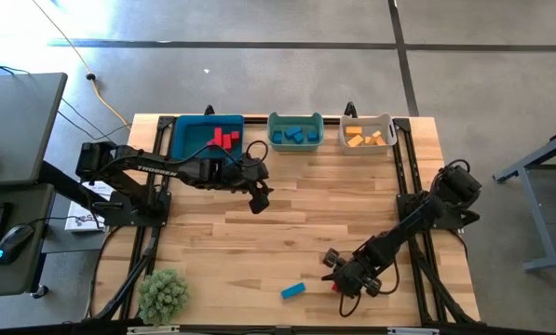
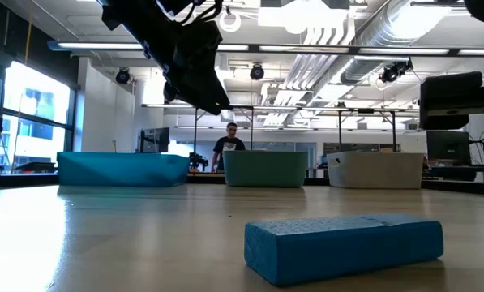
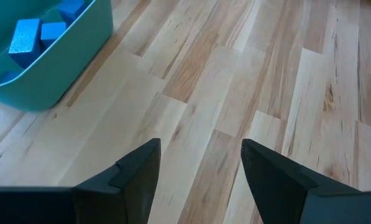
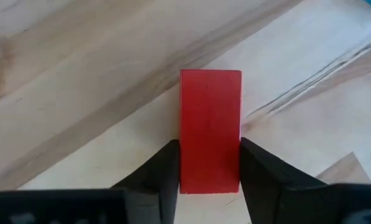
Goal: Sort & place blocks by color
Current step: Put the red block into the blue bin
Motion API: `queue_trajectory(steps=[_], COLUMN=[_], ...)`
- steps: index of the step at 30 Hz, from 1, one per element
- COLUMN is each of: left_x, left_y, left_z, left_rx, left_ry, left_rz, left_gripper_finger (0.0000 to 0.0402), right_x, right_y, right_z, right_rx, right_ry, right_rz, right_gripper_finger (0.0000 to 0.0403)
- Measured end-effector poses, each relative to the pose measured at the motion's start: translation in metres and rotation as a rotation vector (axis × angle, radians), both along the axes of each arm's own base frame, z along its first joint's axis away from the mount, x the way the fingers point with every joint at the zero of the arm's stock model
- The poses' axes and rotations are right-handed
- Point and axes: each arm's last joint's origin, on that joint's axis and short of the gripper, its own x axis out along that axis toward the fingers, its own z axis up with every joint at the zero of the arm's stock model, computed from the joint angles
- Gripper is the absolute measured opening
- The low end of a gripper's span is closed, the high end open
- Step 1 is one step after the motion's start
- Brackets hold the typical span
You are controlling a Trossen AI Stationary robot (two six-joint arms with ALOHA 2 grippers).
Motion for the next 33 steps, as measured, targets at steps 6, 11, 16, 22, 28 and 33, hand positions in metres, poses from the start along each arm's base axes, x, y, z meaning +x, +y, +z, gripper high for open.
queue_trajectory(steps=[6, 11, 16, 22, 28, 33], left_x=[0.000, 0.000, 0.000, -0.002, -0.006, -0.009], left_y=[0.000, 0.000, 0.001, 0.012, 0.029, 0.045], left_z=[0.000, 0.000, 0.000, 0.000, 0.000, 0.003], left_rx=[0.015, -0.034, -0.151, -0.313, -0.417, -0.463], left_ry=[0.007, -0.016, -0.058, -0.100, -0.128, -0.173], left_rz=[-0.015, 0.035, 0.093, 0.152, 0.171, 0.162], left_gripper_finger=[0.0213, 0.0213, 0.0213, 0.0213, 0.0213, 0.0213], right_x=[0.007, 0.021, 0.041, 0.069, 0.092, 0.105], right_y=[0.004, 0.002, -0.004, -0.022, -0.053, -0.084], right_z=[0.007, 0.018, 0.039, 0.066, 0.090, 0.101], right_rx=[0.009, -0.012, -0.041, -0.076, -0.141, -0.201], right_ry=[-0.003, -0.039, -0.138, -0.257, -0.352, -0.402], right_rz=[-0.102, -0.301, -0.527, -0.700, -0.884, -1.017], right_gripper_finger=[0.0107, 0.0107, 0.0106, 0.0106, 0.0106, 0.0106])
